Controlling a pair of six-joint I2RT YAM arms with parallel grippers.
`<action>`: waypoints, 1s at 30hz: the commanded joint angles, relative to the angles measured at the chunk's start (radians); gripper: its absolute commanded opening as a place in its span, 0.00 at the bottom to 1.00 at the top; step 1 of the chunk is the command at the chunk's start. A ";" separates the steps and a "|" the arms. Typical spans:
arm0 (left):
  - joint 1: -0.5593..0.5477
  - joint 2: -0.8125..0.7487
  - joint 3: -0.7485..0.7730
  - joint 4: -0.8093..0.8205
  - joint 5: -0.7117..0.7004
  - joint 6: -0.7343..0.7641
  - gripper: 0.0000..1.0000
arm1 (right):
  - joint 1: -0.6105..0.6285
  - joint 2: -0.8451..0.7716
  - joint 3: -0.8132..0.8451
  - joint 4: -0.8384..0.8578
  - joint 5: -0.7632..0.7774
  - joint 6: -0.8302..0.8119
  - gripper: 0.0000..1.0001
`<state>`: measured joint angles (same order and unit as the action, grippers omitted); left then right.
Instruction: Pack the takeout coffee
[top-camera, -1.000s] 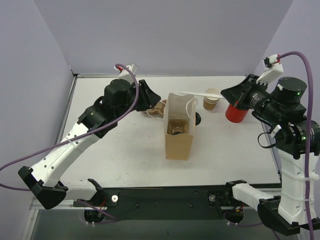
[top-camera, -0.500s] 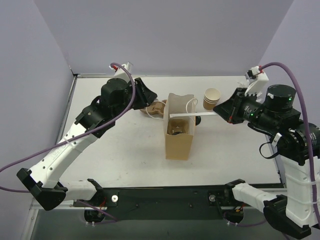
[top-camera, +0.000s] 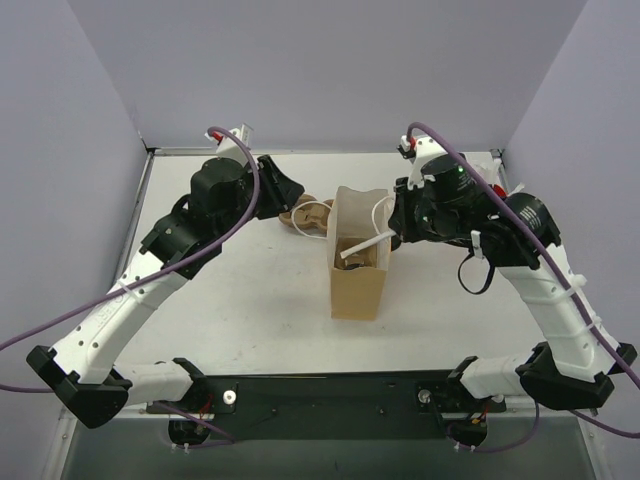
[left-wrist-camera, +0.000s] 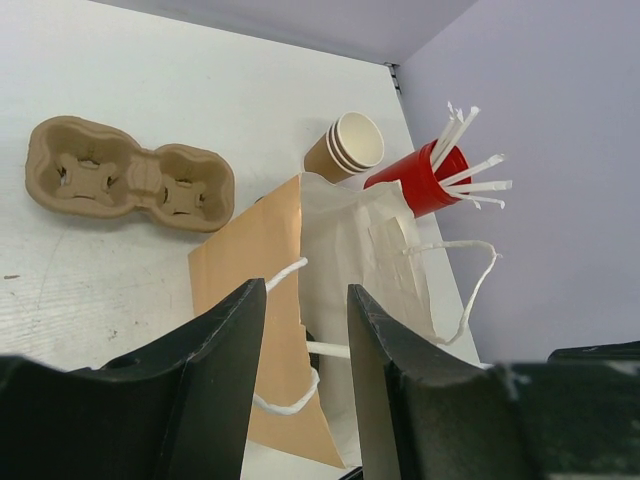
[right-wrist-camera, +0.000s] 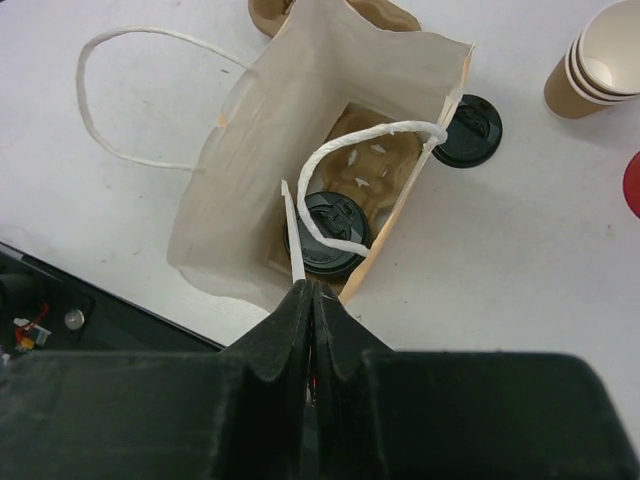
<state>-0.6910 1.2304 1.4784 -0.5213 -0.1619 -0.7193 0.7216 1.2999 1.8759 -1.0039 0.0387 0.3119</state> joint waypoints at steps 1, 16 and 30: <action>0.011 -0.034 -0.006 0.015 -0.014 0.006 0.49 | 0.024 0.025 0.046 -0.012 0.119 -0.013 0.00; 0.019 -0.028 -0.013 0.014 0.007 0.017 0.52 | 0.036 0.022 0.100 0.031 0.102 0.007 0.57; 0.128 -0.068 -0.082 -0.095 -0.077 0.073 0.89 | -0.273 -0.085 -0.092 0.089 0.164 0.136 0.91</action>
<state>-0.5964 1.1889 1.4052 -0.5812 -0.1978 -0.6838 0.5022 1.2541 1.8359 -0.9665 0.1932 0.3996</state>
